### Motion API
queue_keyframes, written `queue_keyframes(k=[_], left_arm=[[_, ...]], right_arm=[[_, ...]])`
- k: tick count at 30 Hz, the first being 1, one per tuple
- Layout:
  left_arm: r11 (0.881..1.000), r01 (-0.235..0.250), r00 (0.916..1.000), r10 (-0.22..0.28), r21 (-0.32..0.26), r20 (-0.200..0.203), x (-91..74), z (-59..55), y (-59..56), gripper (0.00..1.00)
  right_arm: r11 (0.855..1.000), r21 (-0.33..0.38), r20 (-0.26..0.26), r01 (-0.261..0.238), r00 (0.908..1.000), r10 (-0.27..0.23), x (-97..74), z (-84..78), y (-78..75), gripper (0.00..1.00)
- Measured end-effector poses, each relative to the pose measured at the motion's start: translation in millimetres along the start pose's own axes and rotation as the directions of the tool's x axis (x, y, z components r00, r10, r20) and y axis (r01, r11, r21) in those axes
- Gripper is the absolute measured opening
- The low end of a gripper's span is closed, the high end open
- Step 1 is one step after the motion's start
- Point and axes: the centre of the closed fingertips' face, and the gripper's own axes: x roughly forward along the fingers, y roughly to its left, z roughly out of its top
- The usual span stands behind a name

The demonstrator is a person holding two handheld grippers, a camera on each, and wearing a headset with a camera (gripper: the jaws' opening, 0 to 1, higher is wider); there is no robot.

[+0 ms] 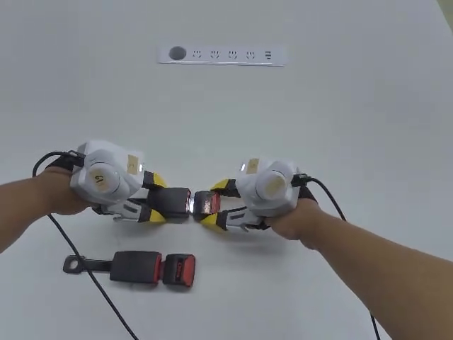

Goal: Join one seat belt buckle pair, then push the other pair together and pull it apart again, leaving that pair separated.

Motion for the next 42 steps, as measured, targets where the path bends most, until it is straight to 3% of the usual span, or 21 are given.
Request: queue_keyframes(k=[23,42], left_arm=[[0.999,0.031,0.9995,-0.031,0.04,-0.01,-1.7,-0.8,-1.1,0.33],[0.999,0.035,0.9993,-0.034,0.037,-0.016,-0.3,-0.7,-0.2,0.34]], right_arm=[[1.0,-0.015,-0.018,-0.012,0.9998,0.012,1.3,-0.1,-2.7,0.34],[1.0,-0.02,-0.017,-0.007,0.9998,0.006,1.3,-1.0,-5.5,0.35]])
